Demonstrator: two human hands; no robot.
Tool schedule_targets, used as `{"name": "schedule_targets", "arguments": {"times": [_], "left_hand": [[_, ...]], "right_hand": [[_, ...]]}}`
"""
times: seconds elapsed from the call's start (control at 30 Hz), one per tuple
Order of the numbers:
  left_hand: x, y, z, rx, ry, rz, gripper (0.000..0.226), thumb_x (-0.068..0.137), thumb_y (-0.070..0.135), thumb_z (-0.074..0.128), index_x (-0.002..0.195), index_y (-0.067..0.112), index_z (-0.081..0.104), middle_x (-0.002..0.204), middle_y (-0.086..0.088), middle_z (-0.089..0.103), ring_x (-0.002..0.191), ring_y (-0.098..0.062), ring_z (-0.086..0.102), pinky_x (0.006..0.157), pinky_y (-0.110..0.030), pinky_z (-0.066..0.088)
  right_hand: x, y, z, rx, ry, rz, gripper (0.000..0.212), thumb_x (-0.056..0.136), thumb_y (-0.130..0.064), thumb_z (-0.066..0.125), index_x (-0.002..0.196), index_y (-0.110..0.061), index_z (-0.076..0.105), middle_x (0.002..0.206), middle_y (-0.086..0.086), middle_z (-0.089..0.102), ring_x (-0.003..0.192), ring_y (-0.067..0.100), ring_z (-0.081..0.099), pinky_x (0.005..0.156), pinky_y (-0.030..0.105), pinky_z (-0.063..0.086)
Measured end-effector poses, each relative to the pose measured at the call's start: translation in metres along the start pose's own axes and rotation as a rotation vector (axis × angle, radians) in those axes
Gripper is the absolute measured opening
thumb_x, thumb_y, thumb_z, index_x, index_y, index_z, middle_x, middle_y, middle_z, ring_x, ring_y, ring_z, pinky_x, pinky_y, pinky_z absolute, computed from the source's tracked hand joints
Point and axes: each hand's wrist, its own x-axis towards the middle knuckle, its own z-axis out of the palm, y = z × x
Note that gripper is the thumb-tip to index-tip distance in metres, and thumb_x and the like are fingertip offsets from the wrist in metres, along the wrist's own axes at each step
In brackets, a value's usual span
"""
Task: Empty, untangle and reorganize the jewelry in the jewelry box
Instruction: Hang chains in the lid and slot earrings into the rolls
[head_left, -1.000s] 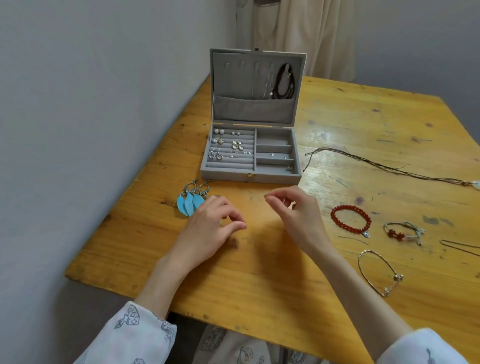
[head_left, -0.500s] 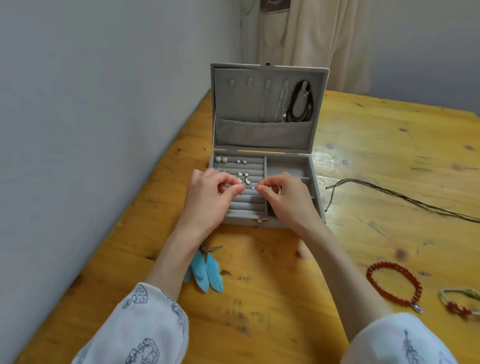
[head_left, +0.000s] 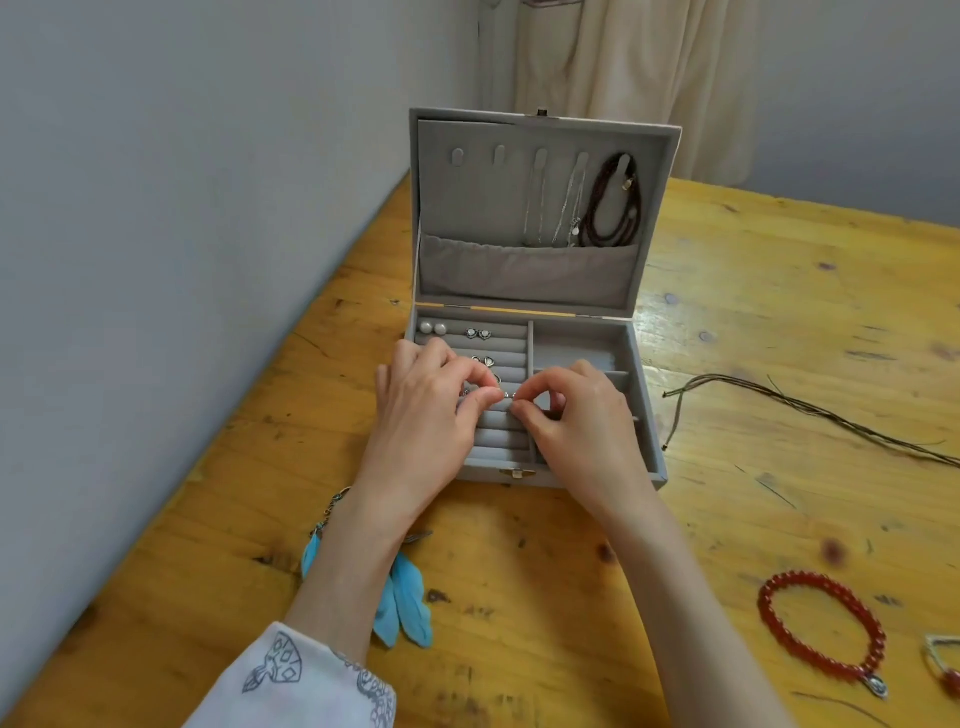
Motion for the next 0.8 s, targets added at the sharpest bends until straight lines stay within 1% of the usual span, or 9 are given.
{"name": "schedule_targets", "arguments": {"times": [0.2, 0.3, 0.33, 0.4, 0.43, 0.53, 0.63, 0.7, 0.8], "left_hand": [[-0.0007, 0.0022, 0.0007, 0.023, 0.017, 0.024, 0.009, 0.084, 0.027, 0.061, 0.089, 0.023, 0.068, 0.081, 0.011, 0.042, 0.088, -0.005, 0.027, 0.073, -0.021, 0.016], [-0.0011, 0.0039, -0.0004, 0.024, 0.031, 0.037, 0.007, 0.081, 0.025, 0.065, 0.086, 0.023, 0.070, 0.078, 0.010, 0.043, 0.087, -0.008, 0.032, 0.073, -0.024, 0.020], [-0.0013, 0.0042, -0.0007, 0.023, 0.036, 0.044, 0.007, 0.080, 0.024, 0.067, 0.085, 0.023, 0.070, 0.077, 0.010, 0.044, 0.087, -0.009, 0.033, 0.072, -0.025, 0.021], [-0.0023, 0.0055, -0.0014, 0.028, 0.044, 0.056, 0.007, 0.079, 0.024, 0.068, 0.085, 0.022, 0.071, 0.077, 0.010, 0.046, 0.086, -0.010, 0.034, 0.071, -0.025, 0.021], [-0.0025, 0.0066, -0.0016, 0.033, 0.046, 0.061, 0.007, 0.078, 0.024, 0.068, 0.084, 0.022, 0.071, 0.076, 0.010, 0.046, 0.086, -0.010, 0.034, 0.071, -0.024, 0.021], [-0.0027, 0.0089, -0.0015, 0.047, 0.041, 0.072, 0.007, 0.077, 0.024, 0.069, 0.084, 0.021, 0.072, 0.076, 0.008, 0.049, 0.086, -0.013, 0.038, 0.070, -0.025, 0.021], [-0.0033, 0.0096, -0.0014, 0.076, 0.016, 0.078, 0.009, 0.076, 0.025, 0.071, 0.084, 0.021, 0.073, 0.077, 0.005, 0.055, 0.088, -0.018, 0.044, 0.070, -0.024, 0.019], [-0.0034, 0.0095, -0.0017, 0.080, 0.005, 0.072, 0.010, 0.075, 0.027, 0.071, 0.085, 0.023, 0.073, 0.077, 0.004, 0.056, 0.088, -0.018, 0.044, 0.070, -0.023, 0.017], [-0.0033, 0.0093, -0.0021, 0.062, 0.001, 0.050, 0.011, 0.075, 0.030, 0.071, 0.085, 0.024, 0.072, 0.077, 0.006, 0.053, 0.087, -0.014, 0.039, 0.068, -0.024, 0.017]], "right_hand": [[0.0006, 0.0034, -0.0009, 0.013, -0.017, -0.003, 0.007, 0.084, -0.024, 0.063, 0.084, -0.020, 0.068, 0.071, -0.014, 0.037, 0.077, 0.011, 0.044, 0.071, 0.024, 0.032], [0.0021, 0.0052, -0.0038, 0.109, 0.022, 0.037, 0.016, 0.089, -0.021, 0.055, 0.087, -0.017, 0.071, 0.073, -0.009, 0.047, 0.070, 0.006, 0.047, 0.065, 0.014, 0.032], [0.0027, 0.0053, -0.0054, 0.156, 0.041, 0.057, 0.019, 0.090, -0.020, 0.052, 0.088, -0.018, 0.071, 0.075, -0.007, 0.052, 0.069, 0.003, 0.048, 0.064, 0.010, 0.033], [0.0031, 0.0050, -0.0078, 0.224, 0.059, 0.090, 0.022, 0.091, -0.017, 0.048, 0.089, -0.020, 0.070, 0.082, -0.006, 0.059, 0.073, -0.003, 0.051, 0.065, 0.002, 0.034], [0.0028, 0.0049, -0.0084, 0.238, 0.060, 0.099, 0.023, 0.091, -0.016, 0.046, 0.090, -0.020, 0.069, 0.086, -0.007, 0.060, 0.076, -0.005, 0.052, 0.067, 0.001, 0.034], [0.0018, 0.0041, -0.0085, 0.232, 0.060, 0.104, 0.024, 0.092, -0.016, 0.045, 0.093, -0.020, 0.068, 0.089, -0.011, 0.059, 0.078, -0.004, 0.052, 0.070, 0.003, 0.035], [0.0015, 0.0037, -0.0078, 0.223, 0.065, 0.104, 0.023, 0.093, -0.017, 0.045, 0.095, -0.019, 0.068, 0.090, -0.012, 0.057, 0.083, 0.000, 0.052, 0.077, 0.012, 0.039], [0.0015, 0.0038, -0.0073, 0.217, 0.069, 0.100, 0.023, 0.093, -0.018, 0.045, 0.096, -0.018, 0.068, 0.090, -0.012, 0.058, 0.086, 0.001, 0.052, 0.079, 0.017, 0.041], [0.0011, 0.0039, -0.0067, 0.205, 0.076, 0.089, 0.023, 0.093, -0.017, 0.045, 0.097, -0.017, 0.068, 0.090, -0.011, 0.058, 0.087, 0.002, 0.053, 0.080, 0.020, 0.043]]}}
